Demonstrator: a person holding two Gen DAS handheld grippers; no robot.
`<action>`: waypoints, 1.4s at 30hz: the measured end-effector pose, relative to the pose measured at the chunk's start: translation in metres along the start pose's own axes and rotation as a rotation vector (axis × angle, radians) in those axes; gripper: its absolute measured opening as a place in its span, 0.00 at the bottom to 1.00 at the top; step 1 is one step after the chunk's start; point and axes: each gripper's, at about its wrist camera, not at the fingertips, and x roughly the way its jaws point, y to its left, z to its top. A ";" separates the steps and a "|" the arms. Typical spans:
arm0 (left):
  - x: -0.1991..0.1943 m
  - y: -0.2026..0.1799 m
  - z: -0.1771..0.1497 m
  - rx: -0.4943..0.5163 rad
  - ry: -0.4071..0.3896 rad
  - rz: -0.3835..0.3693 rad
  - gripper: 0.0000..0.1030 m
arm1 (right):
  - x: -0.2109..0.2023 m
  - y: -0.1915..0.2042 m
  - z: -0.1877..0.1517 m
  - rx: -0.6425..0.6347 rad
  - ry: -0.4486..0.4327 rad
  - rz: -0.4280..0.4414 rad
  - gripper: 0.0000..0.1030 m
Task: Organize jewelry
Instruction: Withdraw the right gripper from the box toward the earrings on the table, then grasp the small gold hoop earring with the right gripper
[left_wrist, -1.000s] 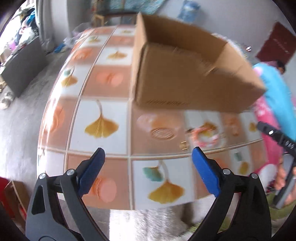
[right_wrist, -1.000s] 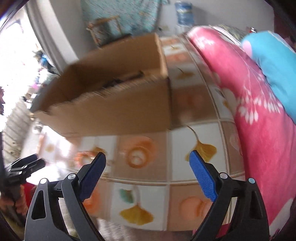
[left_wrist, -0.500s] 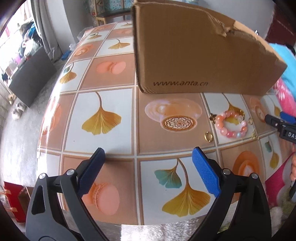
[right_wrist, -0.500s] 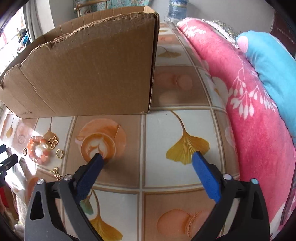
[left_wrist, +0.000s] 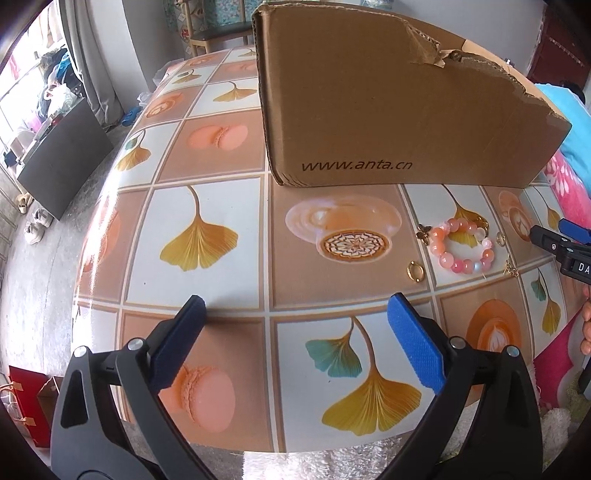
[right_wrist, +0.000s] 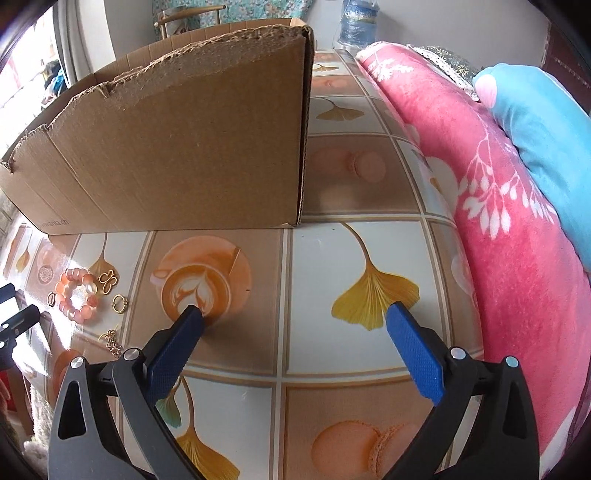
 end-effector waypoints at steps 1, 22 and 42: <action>0.001 0.001 0.000 -0.001 0.000 0.001 0.92 | 0.001 0.000 0.000 0.001 0.001 0.001 0.94; -0.007 0.000 -0.011 0.034 -0.047 -0.020 0.93 | 0.006 -0.006 0.007 -0.064 0.032 0.028 0.94; -0.033 -0.007 -0.024 0.141 -0.165 -0.090 0.72 | -0.049 0.030 -0.009 -0.128 -0.037 0.292 0.73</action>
